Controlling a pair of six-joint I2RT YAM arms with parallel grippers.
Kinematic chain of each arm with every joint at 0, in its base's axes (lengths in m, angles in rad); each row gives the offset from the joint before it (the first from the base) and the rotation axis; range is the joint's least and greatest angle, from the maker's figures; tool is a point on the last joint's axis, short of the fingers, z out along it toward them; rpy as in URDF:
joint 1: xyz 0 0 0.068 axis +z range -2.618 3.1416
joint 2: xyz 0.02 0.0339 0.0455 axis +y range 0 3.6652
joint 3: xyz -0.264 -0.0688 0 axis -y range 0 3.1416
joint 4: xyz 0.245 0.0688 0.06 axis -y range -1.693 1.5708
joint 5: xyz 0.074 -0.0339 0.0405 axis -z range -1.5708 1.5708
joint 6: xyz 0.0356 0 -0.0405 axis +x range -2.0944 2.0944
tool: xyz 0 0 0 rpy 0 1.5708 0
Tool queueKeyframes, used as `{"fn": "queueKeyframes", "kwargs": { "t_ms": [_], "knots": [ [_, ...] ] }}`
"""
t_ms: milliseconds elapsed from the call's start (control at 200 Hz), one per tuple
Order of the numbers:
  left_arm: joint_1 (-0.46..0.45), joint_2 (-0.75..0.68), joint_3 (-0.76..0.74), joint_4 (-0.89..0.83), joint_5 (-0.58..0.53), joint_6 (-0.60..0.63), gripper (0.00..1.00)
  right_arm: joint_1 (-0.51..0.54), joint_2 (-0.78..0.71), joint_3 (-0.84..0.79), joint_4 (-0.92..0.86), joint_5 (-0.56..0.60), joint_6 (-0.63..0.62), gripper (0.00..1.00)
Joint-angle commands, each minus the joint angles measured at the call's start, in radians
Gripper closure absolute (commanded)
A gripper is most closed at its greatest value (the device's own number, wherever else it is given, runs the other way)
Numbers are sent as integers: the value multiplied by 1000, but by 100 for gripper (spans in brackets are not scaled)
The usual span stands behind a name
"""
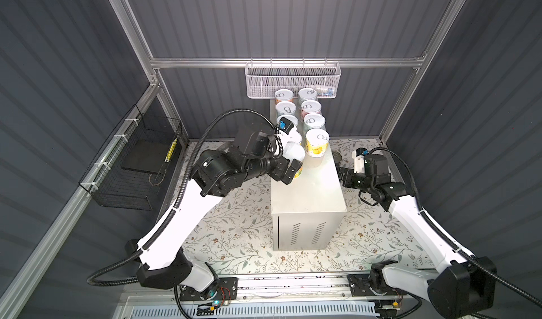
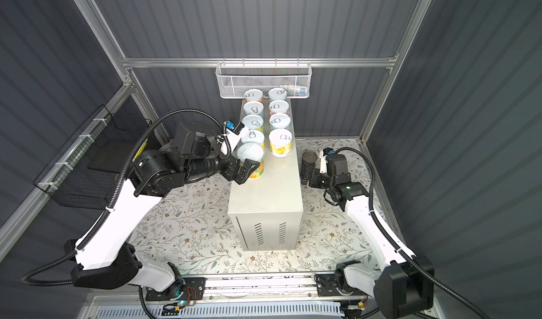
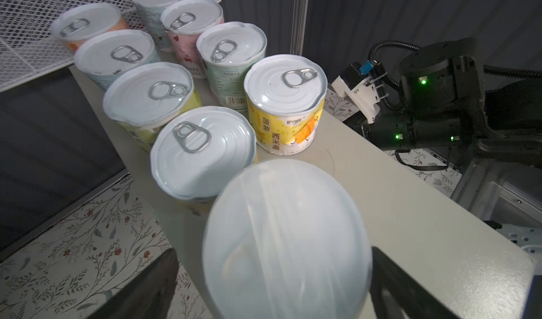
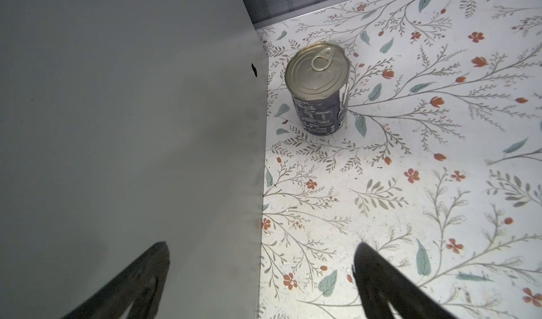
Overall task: Place and organize the canned foods onto the counter
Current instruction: 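Lower the held can with the left gripper in front of the yellow cans, then open the left gripper and draw it back down beside the cabinet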
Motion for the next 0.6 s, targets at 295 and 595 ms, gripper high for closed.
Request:
{"fn": "queueKeyframes", "kwargs": {
  "t_ms": [295,595],
  "knots": [
    [-3,-212,-133,113,-236,38,0,-7,16,68,-23,36,-44,1],
    [42,-325,-532,354,-443,24,0,-10,60,-2,113,108,-7,1]
  ]
}}
